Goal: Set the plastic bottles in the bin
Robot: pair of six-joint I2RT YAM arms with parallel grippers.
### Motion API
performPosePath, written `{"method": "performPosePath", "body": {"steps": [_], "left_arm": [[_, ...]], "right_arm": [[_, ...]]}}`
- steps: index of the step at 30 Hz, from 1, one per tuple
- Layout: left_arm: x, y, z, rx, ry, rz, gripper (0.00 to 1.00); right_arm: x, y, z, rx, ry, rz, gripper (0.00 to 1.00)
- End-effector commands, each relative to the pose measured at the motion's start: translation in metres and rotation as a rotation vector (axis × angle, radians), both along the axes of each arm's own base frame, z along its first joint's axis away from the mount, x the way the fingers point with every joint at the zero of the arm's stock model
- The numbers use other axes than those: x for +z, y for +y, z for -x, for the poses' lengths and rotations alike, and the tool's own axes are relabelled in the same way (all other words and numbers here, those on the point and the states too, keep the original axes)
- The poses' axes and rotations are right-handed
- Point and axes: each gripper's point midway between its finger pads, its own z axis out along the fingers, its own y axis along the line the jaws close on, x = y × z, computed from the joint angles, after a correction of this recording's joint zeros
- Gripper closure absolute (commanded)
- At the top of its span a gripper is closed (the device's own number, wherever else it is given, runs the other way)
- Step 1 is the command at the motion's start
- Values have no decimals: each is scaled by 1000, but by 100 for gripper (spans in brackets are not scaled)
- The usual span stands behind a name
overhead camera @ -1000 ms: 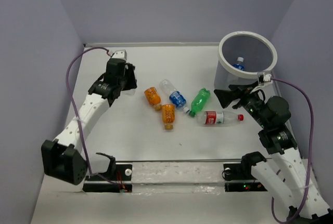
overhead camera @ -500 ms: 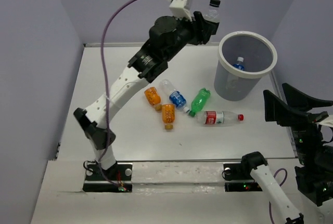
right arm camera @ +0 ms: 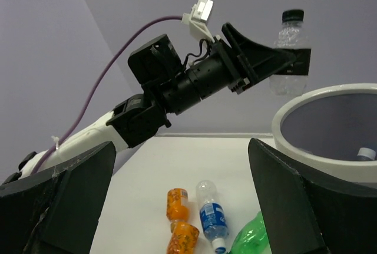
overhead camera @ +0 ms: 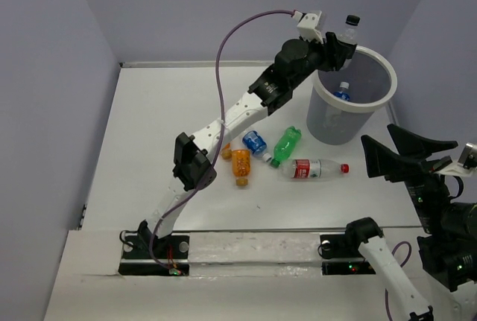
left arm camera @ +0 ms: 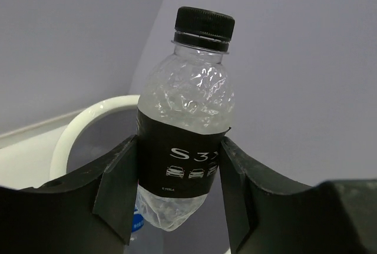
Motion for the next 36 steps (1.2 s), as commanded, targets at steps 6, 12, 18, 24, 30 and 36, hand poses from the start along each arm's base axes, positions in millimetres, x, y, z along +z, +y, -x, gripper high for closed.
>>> {"method": "performPosePath", "body": {"steps": [6,12,18,24,30,36], "left_arm": [[31,-9,6,-30,-74,130,1],[112,36,17,62,-239,173,1],[193,129,47,218,-376,142,1],[152,232,79,424,-299,4,1],[42,322,117,573,-73,-22,1],[-90,365,143,654,203,-86,1]], "right_arm": [[-14,8,-5,32,24,37,1],[-39,32,-25,122,115,136,1],[-100,67,-70,252,313,206,1],[-169,106,-107,391,503,209,5],[-211,146,-120,367,603,249,2],[-268,201,-126,338,690,226,0]]}}
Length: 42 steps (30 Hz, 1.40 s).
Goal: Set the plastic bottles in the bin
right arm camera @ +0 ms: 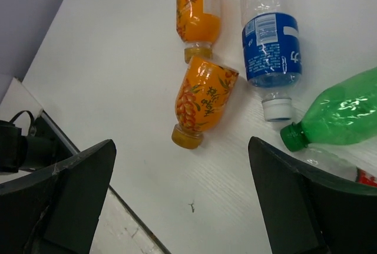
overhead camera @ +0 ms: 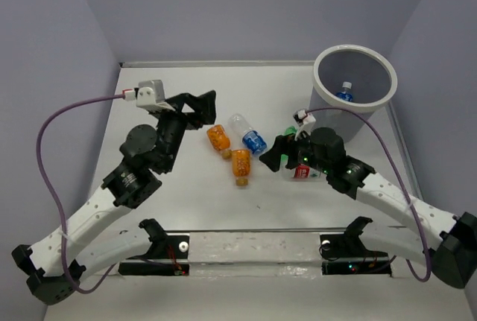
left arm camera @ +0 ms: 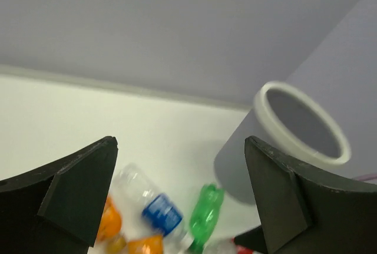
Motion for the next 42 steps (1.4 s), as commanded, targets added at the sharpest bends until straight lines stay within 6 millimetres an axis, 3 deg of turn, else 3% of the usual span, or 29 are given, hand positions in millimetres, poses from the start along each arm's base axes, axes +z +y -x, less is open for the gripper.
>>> {"method": "performPosePath", "body": {"steps": [1,2,4,6,8,11,17,23,29,36,37,39,42], "left_arm": [[-125,12,-4,102,300,-56,1],[-131,18,2,102,311,-31,1],[-175,24,11,105,388,-29,1],[-193,30,17,120,437,-30,1],[-204,36,21,139,464,-43,1],[-213,42,23,160,483,-67,1],[-228,40,18,191,521,-112,1],[-249,29,10,198,561,-116,1],[-257,25,-1,226,571,-122,1],[-283,23,-21,233,605,-122,1],[-280,21,-26,233,586,-103,1],[-293,26,-33,254,600,-125,1],[-302,22,-46,242,616,-108,1]], "right_arm": [[-10,31,-19,-117,-40,-63,0],[-16,35,-21,-137,-35,-65,0],[-27,45,-28,-171,-16,-105,0],[-43,53,-31,-177,14,-88,0],[-43,62,-35,-178,18,-108,1],[-55,77,-39,-192,44,-117,1],[-80,85,-56,-261,80,-103,0],[-92,101,-54,-226,115,-116,0],[-109,115,-53,-185,149,-114,3],[-114,116,-52,-194,152,-117,16],[-115,115,-51,-194,155,-116,18],[-118,114,-50,-196,160,-123,30],[-118,113,-47,-188,162,-127,38]]}}
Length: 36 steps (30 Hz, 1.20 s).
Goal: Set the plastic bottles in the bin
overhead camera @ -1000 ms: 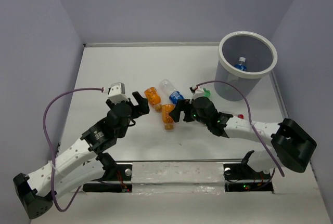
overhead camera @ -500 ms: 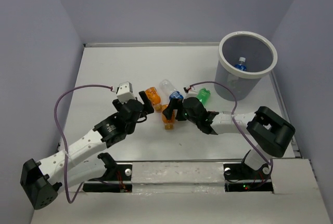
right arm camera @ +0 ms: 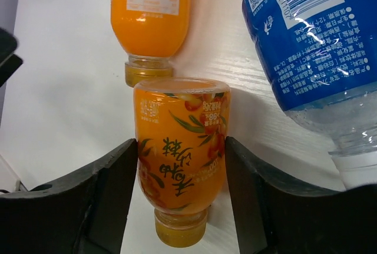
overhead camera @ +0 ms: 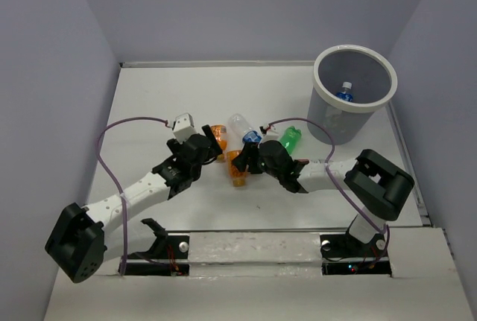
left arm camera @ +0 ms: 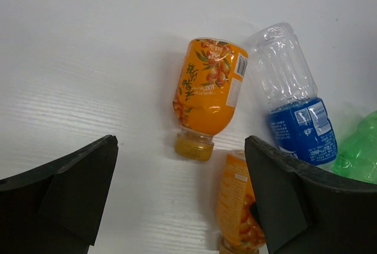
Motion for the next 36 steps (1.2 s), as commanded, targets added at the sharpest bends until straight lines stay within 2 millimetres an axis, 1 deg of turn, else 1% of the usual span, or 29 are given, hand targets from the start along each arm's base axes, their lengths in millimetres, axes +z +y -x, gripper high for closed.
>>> {"method": "performPosePath", "body": {"steps": [1,3,4,5,6,8,11,12,13,14,15,16,17,18,19,20,21,22,23,24,27,28,30,31,32,34,35,36], "left_arm": [[0,-9,-23,5,-45,58,1],[3,-16,-27,-15,-58,84,1],[0,-18,-29,-20,-54,81,1],[0,-19,-30,-21,-55,81,1],[1,-19,-33,-22,-57,82,1],[1,-20,-37,-26,-53,64,1],[0,-14,-41,-22,-49,38,1],[0,-12,-43,-21,-49,32,1],[0,-10,-44,-17,-48,25,1],[-3,-5,-46,-9,-42,16,1],[-5,-3,-47,-7,-38,10,1],[-5,-1,-48,-6,-39,3,1],[-10,2,-49,2,-29,-19,1],[-10,11,-54,32,-33,-55,1],[-16,14,-57,39,-19,-82,1],[-17,14,-61,30,-19,-98,1],[-14,10,-66,-16,-23,-130,1],[-11,4,-71,-46,-36,-144,1],[-8,-4,-77,-93,-38,-157,1],[-8,-4,-78,-121,-26,-208,1],[-6,-4,-81,-137,-42,-236,1],[-2,-6,-82,-142,-62,-234,1],[0,-5,-79,-148,-76,-219,1],[3,-7,-78,-150,-88,-202,1],[7,-10,-76,-166,-100,-186,1],[12,-13,-76,-184,-115,-169,1],[17,-15,-75,-194,-127,-161,1],[16,-18,-73,-215,-127,-156,1]], "right_arm": [[21,9,-4,-3,-49,-75,39],[24,4,-2,-10,-52,-70,38],[23,3,-2,-15,-52,-64,35],[21,1,-3,-18,-51,-50,30],[16,2,-4,-14,-45,-21,18],[13,7,-3,9,-37,-12,8],[0,15,0,58,-5,17,5],[-2,18,-1,66,-3,19,5],[0,23,-3,74,-6,14,6],[-8,23,-2,80,7,30,8],[-9,27,0,86,7,31,15],[-9,26,-1,80,4,36,19],[-9,26,-2,74,-1,37,23],[-7,28,0,75,-13,42,30],[-4,30,2,81,-23,43,33],[-1,28,0,70,-33,44,36],[6,30,4,83,-52,44,39],[10,32,7,91,-64,46,39],[12,28,6,81,-69,60,40],[24,29,10,91,-96,49,44],[43,22,14,100,-129,40,46],[63,19,16,99,-160,13,47],[80,11,16,98,-205,32,47],[108,7,15,84,-251,4,47],[119,-1,12,60,-275,20,47],[148,-12,8,42,-358,45,48],[179,-21,9,18,-406,29,48],[198,-39,-3,-35,-458,55,48]]}}
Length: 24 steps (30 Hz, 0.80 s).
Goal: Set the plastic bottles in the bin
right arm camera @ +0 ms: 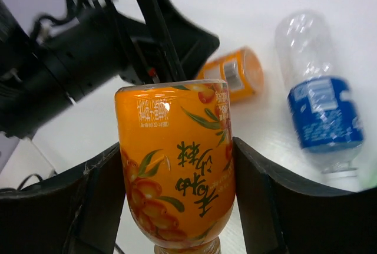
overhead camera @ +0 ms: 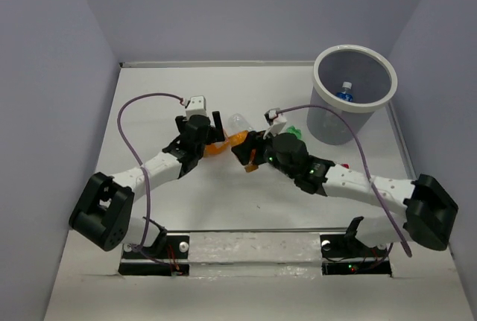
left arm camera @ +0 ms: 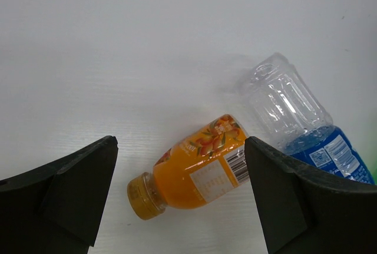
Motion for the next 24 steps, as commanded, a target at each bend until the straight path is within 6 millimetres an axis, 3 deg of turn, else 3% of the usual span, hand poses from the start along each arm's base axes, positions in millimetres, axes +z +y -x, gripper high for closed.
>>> {"method": "performPosePath", "body": {"steps": [1,2,5,6,7,8,9,10,13,14,16,17,18,20,24], "left_arm": [[30,-11,-1,-73,-92,46,1],[26,-13,2,-99,-86,42,1],[22,-17,7,-146,-97,39,1],[16,-22,11,-191,-104,39,1],[11,-28,14,-234,-96,44,1],[8,-29,16,-250,-91,40,1],[6,-31,16,-263,-87,39,1],[3,-34,17,-284,-84,27,1],[4,-40,16,-323,-89,21,1],[5,-41,16,-330,-91,24,1],[6,-42,18,-336,-91,35,1],[7,-41,18,-331,-93,39,1],[6,-41,21,-332,-91,43,1],[11,-42,25,-339,-102,64,1],[13,-45,31,-352,-99,94,1]], "right_arm": [[100,-49,-28,-160,-238,16,48],[138,-73,-28,-217,-290,-28,48],[199,-139,-44,-367,-411,-62,49],[233,-176,-51,-472,-479,-54,50],[247,-199,-56,-555,-503,-31,51],[276,-221,-57,-629,-565,-2,51],[287,-236,-63,-689,-584,20,53],[286,-260,-84,-771,-580,75,53],[302,-286,-116,-844,-596,155,53],[299,-314,-130,-916,-579,211,53],[295,-328,-162,-923,-547,251,53],[285,-337,-171,-925,-509,284,53],[287,-354,-179,-945,-501,283,53],[266,-365,-199,-936,-443,302,51],[241,-372,-209,-914,-359,314,11]]}}
